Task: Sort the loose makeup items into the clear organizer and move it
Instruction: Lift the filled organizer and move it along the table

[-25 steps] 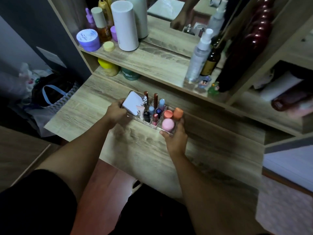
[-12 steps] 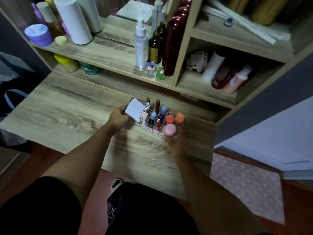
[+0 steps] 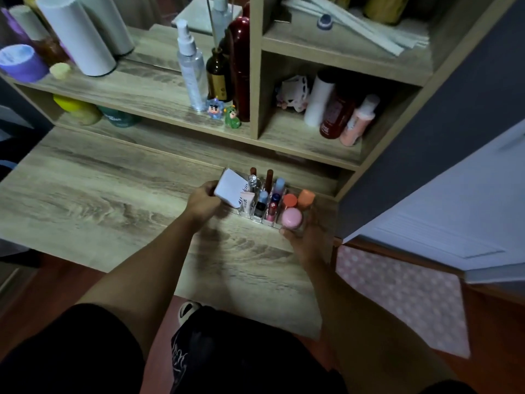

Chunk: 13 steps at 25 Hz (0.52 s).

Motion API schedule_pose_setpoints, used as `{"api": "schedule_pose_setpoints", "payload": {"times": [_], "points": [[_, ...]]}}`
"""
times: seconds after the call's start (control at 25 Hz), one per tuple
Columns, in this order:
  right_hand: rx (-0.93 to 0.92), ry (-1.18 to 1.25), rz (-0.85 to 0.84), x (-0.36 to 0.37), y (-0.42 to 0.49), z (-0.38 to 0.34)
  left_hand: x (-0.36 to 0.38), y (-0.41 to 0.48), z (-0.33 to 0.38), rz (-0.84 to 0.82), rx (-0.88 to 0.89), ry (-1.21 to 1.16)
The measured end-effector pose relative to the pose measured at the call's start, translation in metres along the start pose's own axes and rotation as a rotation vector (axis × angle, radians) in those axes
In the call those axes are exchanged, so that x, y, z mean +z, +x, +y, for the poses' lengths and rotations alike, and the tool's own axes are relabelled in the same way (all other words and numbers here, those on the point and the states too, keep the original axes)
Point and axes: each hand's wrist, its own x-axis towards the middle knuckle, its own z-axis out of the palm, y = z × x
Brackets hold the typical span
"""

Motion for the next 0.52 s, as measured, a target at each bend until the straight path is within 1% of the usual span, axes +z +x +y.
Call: {"api": "schedule_pose_setpoints", "payload": {"times": [0.16,0.32,0.44,0.52], "points": [[-0.036,-0.115,-0.026,-0.016,0.011,-0.001,0.007,0.002,0.003,-0.005,-0.002,0.003],[-0.071,-0.121,-0.053,-0.023,0.02,-0.005,0.01,0.006,0.008,-0.014,0.006,-0.004],[-0.032,-0.104,-0.057,-0.024,0.024,-0.007,0.011,0.006,0.01,-0.029,0.013,-0.003],[-0.04,-0.125,-0.077,-0.023,0.026,-0.007,0.011,0.006,0.011,-0.05,0.03,0.004]]}}
